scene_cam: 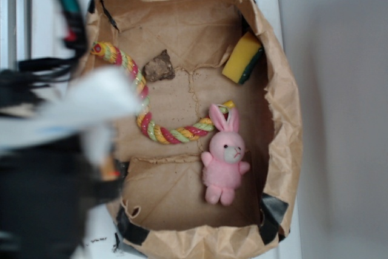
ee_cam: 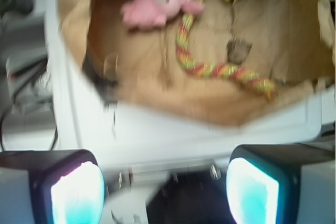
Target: Grab the pink bunny.
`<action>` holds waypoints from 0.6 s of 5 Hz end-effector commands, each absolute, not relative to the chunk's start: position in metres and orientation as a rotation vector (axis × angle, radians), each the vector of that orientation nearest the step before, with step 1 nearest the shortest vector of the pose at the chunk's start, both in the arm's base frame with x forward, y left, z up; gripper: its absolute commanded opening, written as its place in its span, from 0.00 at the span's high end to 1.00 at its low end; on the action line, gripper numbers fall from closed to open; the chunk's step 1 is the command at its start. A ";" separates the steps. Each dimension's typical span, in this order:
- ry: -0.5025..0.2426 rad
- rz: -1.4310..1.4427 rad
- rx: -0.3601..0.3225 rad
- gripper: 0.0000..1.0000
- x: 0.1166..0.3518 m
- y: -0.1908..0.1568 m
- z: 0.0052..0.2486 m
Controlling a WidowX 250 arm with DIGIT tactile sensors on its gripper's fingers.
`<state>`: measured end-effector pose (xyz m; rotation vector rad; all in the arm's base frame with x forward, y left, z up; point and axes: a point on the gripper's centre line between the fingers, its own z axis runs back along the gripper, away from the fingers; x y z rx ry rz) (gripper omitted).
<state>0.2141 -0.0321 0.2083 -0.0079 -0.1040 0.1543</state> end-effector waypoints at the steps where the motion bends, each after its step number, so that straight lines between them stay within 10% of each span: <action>1: -0.188 0.562 -0.082 0.00 0.279 -0.013 0.175; 3: -0.088 0.720 -0.069 0.00 0.276 -0.013 0.169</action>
